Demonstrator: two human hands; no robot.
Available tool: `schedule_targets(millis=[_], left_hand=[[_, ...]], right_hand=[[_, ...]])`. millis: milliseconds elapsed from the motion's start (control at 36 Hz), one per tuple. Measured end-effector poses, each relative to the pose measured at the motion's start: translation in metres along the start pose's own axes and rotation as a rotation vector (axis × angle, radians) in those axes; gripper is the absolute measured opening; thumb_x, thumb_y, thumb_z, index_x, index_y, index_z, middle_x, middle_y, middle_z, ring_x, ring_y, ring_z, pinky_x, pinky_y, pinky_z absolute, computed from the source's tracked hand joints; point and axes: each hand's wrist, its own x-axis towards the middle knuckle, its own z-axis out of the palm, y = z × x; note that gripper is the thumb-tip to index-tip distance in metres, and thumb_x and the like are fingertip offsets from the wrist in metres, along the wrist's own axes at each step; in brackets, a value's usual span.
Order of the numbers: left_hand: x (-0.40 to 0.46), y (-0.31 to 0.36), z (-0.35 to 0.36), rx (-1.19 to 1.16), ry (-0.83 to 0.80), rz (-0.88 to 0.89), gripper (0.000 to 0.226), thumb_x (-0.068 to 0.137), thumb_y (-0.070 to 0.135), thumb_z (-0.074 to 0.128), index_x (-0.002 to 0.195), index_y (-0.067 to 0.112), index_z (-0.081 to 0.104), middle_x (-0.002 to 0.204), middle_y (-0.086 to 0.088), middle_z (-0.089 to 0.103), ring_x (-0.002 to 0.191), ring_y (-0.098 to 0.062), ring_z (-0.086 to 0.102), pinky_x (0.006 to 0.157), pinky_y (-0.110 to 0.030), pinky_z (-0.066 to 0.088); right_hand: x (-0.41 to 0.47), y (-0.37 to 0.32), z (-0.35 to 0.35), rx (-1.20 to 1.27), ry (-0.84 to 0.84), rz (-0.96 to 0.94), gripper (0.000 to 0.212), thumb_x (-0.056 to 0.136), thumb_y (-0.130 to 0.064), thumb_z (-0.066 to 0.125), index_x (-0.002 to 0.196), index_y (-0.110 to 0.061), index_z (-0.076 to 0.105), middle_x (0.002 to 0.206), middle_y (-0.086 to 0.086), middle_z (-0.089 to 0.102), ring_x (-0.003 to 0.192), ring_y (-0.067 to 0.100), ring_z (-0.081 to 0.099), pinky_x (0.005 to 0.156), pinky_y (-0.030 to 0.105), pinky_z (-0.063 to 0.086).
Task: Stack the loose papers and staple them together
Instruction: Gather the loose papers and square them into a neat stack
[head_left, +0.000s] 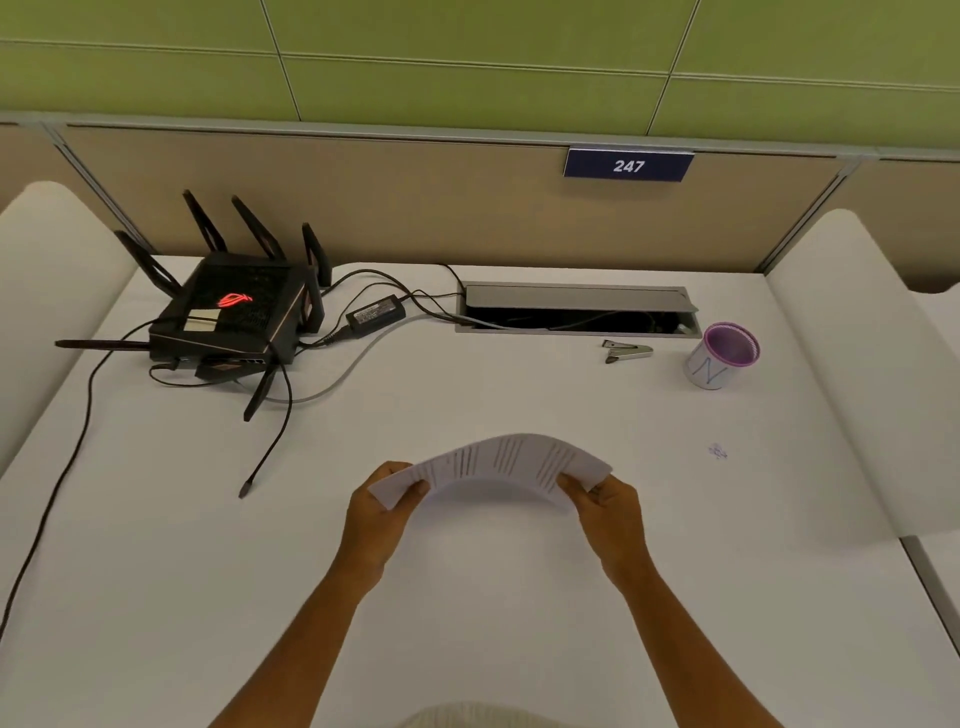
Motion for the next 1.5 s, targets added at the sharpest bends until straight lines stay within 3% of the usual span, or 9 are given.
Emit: schedule_targets(millis=[167,333,444,667,806,889,1139,1250,1500], left_hand=[[-0.001,0.008,-0.002,-0.002,0.000,0.052,0.015,0.099,0.016,0.076,0.110,0.024,0.071,0.102,0.007,0.077,0.093,-0.003,0.072,0.078,-0.018,0.061],[0.000,0.001,-0.002,-0.084,0.079,-0.132,0.035,0.095,0.017,0.080,0.127,0.016,0.067,0.113,0.000,0.075,0.107,-0.023,0.072,0.082,-0.026,0.058],[0.000,0.008,-0.006,-0.087,0.051,-0.117,0.033,0.097,0.019,0.078,0.127,0.023,0.066,0.116,0.003,0.077,0.107,-0.018,0.074,0.082,-0.027,0.062],[-0.011,0.001,-0.005,-0.288,0.107,-0.215,0.044,0.095,0.020,0.080,0.138,0.024,0.066,0.123,-0.001,0.080,0.113,-0.026,0.076,0.089,-0.041,0.063],[-0.030,0.002,0.014,-0.445,0.128,-0.270,0.048,0.095,0.023,0.079,0.141,0.030,0.065,0.126,0.002,0.080,0.112,-0.021,0.077,0.088,-0.040,0.063],[-0.041,0.005,0.030,-0.555,0.155,-0.281,0.044,0.096,0.018,0.078,0.138,0.025,0.067,0.124,0.002,0.081,0.105,-0.016,0.080,0.077,-0.029,0.065],[-0.059,-0.007,0.042,-0.607,0.070,-0.341,0.055,0.092,0.011,0.079,0.142,0.026,0.063,0.131,-0.001,0.078,0.121,-0.025,0.074,0.092,-0.044,0.064],[-0.043,-0.010,0.011,-0.465,0.123,-0.288,0.033,0.096,0.013,0.075,0.126,0.024,0.069,0.117,-0.005,0.081,0.111,-0.026,0.074,0.077,-0.033,0.064],[0.000,0.046,-0.001,-0.054,-0.237,-0.065,0.044,0.092,0.020,0.083,0.132,0.023,0.065,0.120,0.000,0.081,0.113,-0.021,0.078,0.095,-0.035,0.064]], right_hand=[[-0.005,-0.007,-0.003,0.045,0.019,-0.036,0.024,0.096,-0.015,0.074,0.116,-0.026,0.074,0.102,-0.016,0.077,0.094,-0.005,0.073,0.080,0.012,0.058],[0.002,0.004,-0.002,-0.012,-0.065,0.086,0.018,0.093,-0.017,0.077,0.103,-0.032,0.075,0.100,-0.013,0.079,0.098,0.014,0.077,0.074,0.017,0.060],[0.007,-0.003,-0.011,0.011,-0.120,0.123,0.027,0.089,-0.023,0.083,0.114,-0.024,0.077,0.102,-0.010,0.081,0.092,0.009,0.078,0.079,0.024,0.063],[0.006,-0.006,-0.024,0.486,-0.290,0.313,0.041,0.090,-0.019,0.072,0.129,-0.007,0.068,0.126,0.015,0.075,0.121,0.038,0.068,0.099,0.054,0.059],[-0.013,-0.011,0.001,0.776,-0.236,0.346,0.040,0.095,-0.018,0.066,0.135,-0.010,0.064,0.134,0.014,0.071,0.120,0.031,0.070,0.105,0.056,0.053],[-0.023,-0.018,0.024,0.756,-0.182,0.361,0.043,0.092,-0.016,0.070,0.135,-0.011,0.065,0.133,0.013,0.072,0.122,0.033,0.068,0.105,0.055,0.053],[-0.034,-0.037,0.044,0.578,-0.024,0.336,0.039,0.093,-0.013,0.076,0.130,-0.022,0.068,0.120,0.000,0.079,0.111,0.025,0.075,0.095,0.049,0.061],[-0.024,-0.043,0.024,0.454,-0.044,0.284,0.029,0.093,-0.014,0.077,0.120,-0.020,0.072,0.113,0.000,0.081,0.106,0.025,0.077,0.091,0.046,0.063],[-0.008,-0.060,-0.002,0.246,-0.207,0.165,0.026,0.094,-0.018,0.076,0.120,-0.014,0.075,0.111,0.003,0.081,0.100,0.025,0.079,0.084,0.041,0.064]])
